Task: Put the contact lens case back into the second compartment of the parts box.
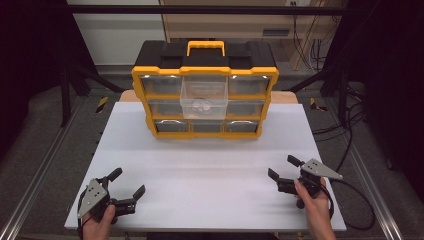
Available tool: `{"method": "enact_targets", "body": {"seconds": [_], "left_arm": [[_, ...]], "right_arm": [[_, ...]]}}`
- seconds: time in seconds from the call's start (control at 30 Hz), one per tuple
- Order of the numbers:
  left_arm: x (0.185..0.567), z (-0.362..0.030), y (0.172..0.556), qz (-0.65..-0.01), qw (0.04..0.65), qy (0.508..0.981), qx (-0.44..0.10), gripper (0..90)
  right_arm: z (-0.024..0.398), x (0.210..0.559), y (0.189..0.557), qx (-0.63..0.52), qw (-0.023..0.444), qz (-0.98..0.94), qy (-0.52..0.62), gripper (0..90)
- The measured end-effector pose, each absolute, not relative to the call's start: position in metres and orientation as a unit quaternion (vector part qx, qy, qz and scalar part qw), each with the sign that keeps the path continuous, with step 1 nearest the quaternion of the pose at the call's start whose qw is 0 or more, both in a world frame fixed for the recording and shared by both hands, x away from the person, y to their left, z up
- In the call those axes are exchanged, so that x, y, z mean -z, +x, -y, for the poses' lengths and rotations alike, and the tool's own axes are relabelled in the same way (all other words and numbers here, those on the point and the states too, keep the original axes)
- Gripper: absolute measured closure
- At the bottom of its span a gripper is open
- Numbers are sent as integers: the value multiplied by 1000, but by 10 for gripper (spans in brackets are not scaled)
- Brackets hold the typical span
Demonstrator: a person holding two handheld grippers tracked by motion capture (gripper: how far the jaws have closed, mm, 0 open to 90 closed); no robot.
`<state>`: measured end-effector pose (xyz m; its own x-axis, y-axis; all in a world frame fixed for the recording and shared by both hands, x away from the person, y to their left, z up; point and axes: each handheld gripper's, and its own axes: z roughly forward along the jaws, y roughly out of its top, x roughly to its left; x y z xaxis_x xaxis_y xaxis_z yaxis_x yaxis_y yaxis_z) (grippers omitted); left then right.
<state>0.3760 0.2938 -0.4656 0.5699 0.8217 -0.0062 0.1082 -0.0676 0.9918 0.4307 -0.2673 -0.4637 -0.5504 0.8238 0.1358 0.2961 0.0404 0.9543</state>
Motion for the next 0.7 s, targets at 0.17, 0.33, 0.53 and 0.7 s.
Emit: {"method": "enact_targets", "body": {"seconds": [0.17, 0.33, 0.53, 0.7], "left_arm": [[467, -293, 377, -350, 583, 666, -307, 5], [468, -293, 379, -355, 588, 660, -304, 6], [468, -294, 380, -356, 595, 655, -301, 5], [467, -289, 382, -347, 593, 662, -300, 5]], "right_arm": [[262, 465, 434, -562, 238, -679, 408, 66], [259, 466, 442, -577, 231, -667, 411, 65], [250, 472, 444, -576, 229, -672, 404, 67], [238, 472, 440, -562, 244, -691, 383, 62]]}}
